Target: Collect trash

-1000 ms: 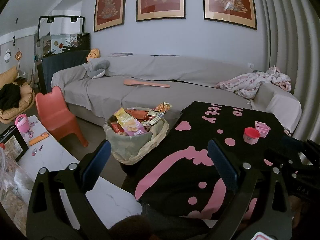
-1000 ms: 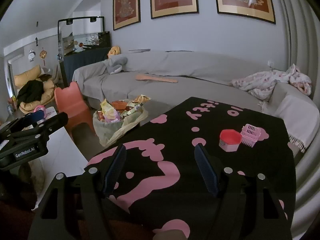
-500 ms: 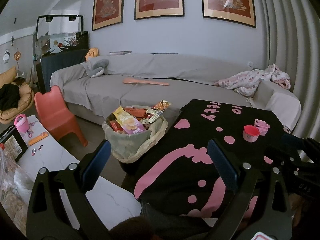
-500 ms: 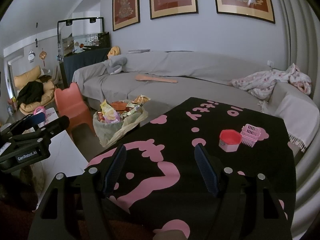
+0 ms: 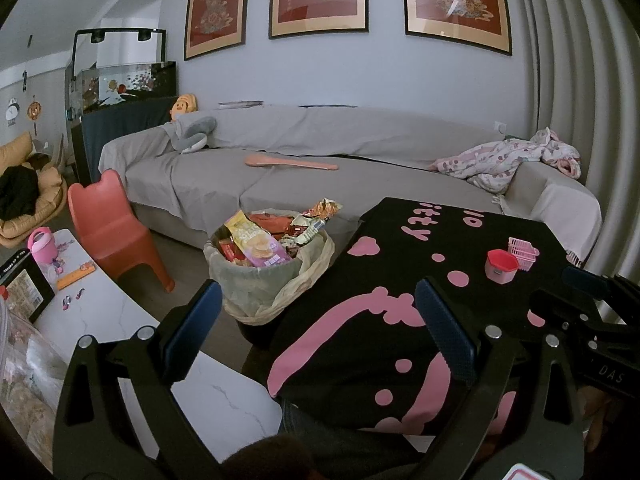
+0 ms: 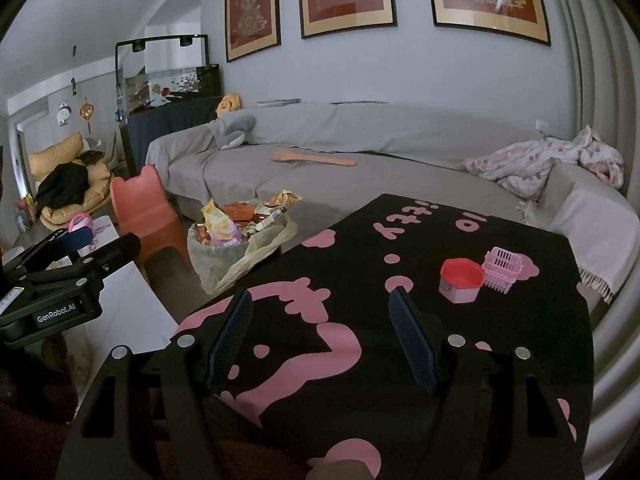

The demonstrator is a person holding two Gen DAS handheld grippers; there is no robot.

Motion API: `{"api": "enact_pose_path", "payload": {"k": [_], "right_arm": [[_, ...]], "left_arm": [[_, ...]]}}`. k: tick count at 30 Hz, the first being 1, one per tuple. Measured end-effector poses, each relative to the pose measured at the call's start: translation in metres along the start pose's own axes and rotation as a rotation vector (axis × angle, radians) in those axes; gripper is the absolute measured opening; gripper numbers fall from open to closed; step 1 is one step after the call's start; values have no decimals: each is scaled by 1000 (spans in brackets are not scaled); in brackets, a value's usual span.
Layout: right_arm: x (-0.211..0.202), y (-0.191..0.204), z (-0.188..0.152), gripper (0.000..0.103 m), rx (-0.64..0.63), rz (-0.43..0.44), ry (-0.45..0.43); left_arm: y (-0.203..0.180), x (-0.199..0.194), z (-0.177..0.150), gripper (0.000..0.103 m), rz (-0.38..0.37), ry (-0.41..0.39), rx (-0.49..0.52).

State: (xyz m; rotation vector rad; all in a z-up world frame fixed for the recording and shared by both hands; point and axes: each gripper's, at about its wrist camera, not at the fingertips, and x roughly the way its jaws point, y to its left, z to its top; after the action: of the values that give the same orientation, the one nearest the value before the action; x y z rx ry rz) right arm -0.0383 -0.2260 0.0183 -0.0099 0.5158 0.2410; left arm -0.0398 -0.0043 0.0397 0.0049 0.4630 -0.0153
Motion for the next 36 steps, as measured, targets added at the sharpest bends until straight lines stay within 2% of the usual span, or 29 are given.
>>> {"api": "enact_pose_path", "payload": {"k": [36], "right_arm": [[2, -2, -1, 67, 6, 4, 0]], "left_arm": [[1, 1, 0, 93, -5, 5, -1]]}}
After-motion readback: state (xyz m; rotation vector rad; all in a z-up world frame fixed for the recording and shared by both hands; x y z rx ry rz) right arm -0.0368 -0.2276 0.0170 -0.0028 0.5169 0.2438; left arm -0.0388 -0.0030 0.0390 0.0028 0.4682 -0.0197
